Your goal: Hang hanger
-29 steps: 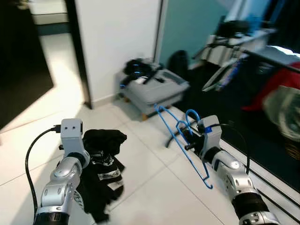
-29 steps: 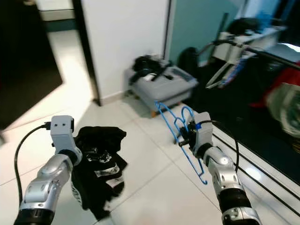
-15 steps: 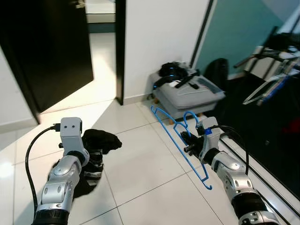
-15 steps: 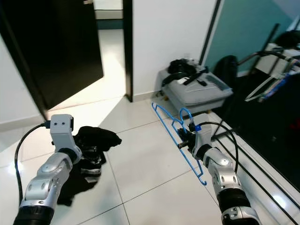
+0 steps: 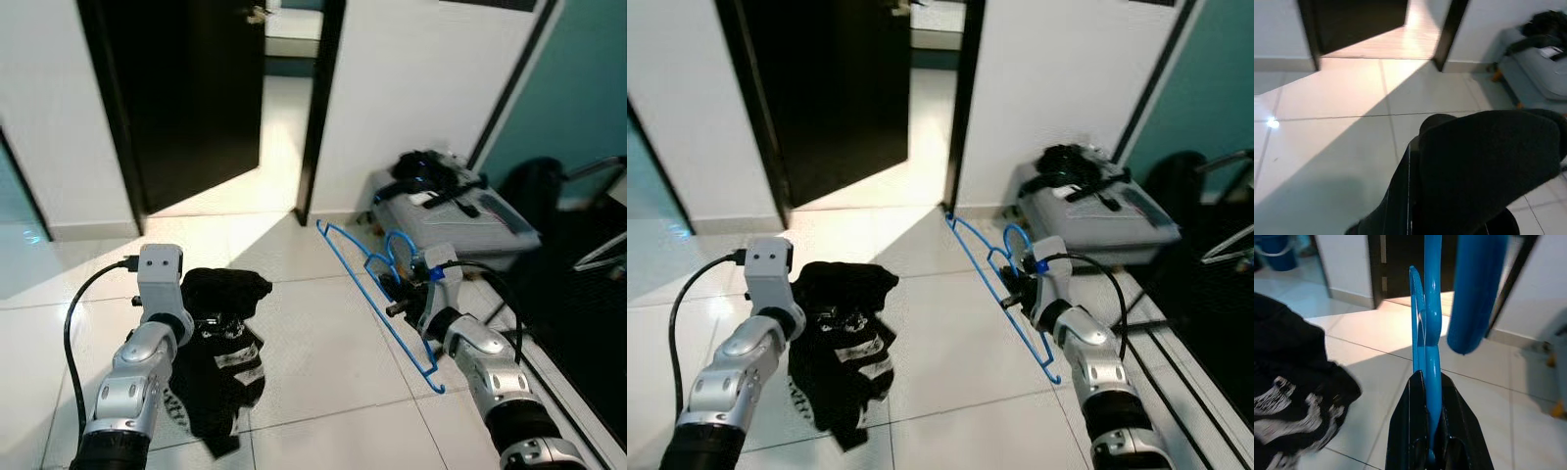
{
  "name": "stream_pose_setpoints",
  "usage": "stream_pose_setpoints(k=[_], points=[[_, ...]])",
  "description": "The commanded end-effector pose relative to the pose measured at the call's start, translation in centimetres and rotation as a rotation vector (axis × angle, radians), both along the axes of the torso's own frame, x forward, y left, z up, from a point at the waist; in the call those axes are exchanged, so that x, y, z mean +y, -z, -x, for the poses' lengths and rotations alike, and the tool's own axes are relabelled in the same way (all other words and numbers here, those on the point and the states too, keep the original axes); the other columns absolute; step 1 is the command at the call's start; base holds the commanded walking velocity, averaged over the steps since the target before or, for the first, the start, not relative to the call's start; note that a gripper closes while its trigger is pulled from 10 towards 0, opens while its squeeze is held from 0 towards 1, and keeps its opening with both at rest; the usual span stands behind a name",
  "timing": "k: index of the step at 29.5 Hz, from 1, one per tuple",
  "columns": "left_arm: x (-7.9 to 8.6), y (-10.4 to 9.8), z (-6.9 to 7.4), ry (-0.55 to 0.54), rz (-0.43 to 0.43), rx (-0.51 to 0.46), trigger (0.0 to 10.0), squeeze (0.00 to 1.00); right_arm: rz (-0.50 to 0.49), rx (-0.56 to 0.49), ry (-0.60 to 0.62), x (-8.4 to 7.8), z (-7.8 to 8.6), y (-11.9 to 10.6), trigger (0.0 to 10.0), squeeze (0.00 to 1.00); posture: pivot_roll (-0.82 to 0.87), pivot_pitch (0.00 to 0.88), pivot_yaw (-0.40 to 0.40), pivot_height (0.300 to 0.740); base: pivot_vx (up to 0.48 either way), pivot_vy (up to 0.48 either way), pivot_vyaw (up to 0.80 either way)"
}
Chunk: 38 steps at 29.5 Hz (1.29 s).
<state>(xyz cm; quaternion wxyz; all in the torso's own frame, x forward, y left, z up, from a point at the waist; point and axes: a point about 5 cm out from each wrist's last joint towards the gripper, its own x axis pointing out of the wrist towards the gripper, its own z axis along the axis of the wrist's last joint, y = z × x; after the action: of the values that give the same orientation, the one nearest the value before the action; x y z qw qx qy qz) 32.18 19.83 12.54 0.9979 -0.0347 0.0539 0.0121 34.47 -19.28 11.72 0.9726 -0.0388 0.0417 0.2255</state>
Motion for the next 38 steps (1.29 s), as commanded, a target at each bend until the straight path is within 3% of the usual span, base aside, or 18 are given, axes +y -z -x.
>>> stream_pose_setpoints(k=[1, 13, 22, 29, 38], points=[[-0.08, -0.50, -0.36, 0.003, 0.014, -0.020, 10.0, 0.00, 0.007, -0.001, -0.003, -0.04, 0.05, 0.17, 10.0, 0.00, 0.04, 0.060, -0.127, 0.740, 0.000, 0.000, 0.76], [-0.11, -0.80, -0.50, 0.009, 0.034, -0.040, 10.0, 0.00, 0.018, -0.011, -0.008, 0.09, -0.05, 0.04, 10.0, 0.00, 0.03, 0.057, -0.127, 0.740, 0.000, 0.000, 0.76], [0.03, -1.13, -0.42, -0.002, 0.047, -0.069, 10.0, 0.00, 0.013, -0.008, -0.003, 0.08, -0.14, 0.03, 10.0, 0.00, 0.03, 0.056, -0.125, 0.740, 0.000, -0.312, 0.00], [0.16, -1.10, -0.48, -0.012, 0.065, -0.072, 10.0, 0.00, 0.017, -0.013, -0.007, 0.08, -0.15, -0.01, 10.0, 0.00, 0.03, 0.058, -0.126, 0.740, 0.000, 0.000, 0.00], [-0.12, -1.22, -0.47, 0.025, 0.089, -0.088, 10.0, 0.00, 0.054, -0.030, -0.029, 0.33, -0.05, -0.09, 10.0, 0.00, 0.03, 0.061, -0.127, 0.740, 0.000, 0.000, 0.77]])
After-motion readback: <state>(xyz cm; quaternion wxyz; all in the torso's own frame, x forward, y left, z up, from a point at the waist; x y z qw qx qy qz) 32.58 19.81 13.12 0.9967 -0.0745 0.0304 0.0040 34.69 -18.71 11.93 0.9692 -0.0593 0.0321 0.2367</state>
